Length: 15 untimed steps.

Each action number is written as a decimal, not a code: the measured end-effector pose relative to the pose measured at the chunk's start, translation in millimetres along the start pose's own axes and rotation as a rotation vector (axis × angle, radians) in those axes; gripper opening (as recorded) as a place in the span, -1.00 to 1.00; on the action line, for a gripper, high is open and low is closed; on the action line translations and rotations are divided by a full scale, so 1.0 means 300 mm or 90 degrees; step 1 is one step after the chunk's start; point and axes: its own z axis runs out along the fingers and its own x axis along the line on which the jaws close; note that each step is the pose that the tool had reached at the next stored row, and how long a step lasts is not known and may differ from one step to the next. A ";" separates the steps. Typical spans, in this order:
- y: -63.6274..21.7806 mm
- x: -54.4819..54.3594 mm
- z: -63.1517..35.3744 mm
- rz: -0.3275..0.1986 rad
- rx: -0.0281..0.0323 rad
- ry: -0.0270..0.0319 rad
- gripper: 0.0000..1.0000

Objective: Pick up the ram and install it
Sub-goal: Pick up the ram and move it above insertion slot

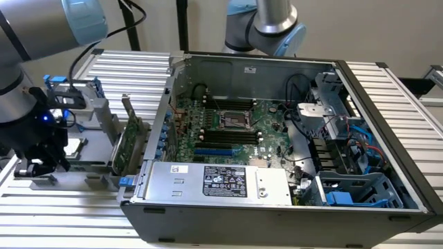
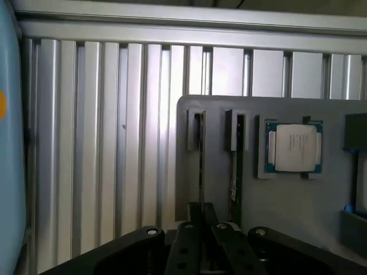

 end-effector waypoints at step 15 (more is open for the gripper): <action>-0.041 -0.009 -0.230 0.000 -0.0001 0.0001 -1.00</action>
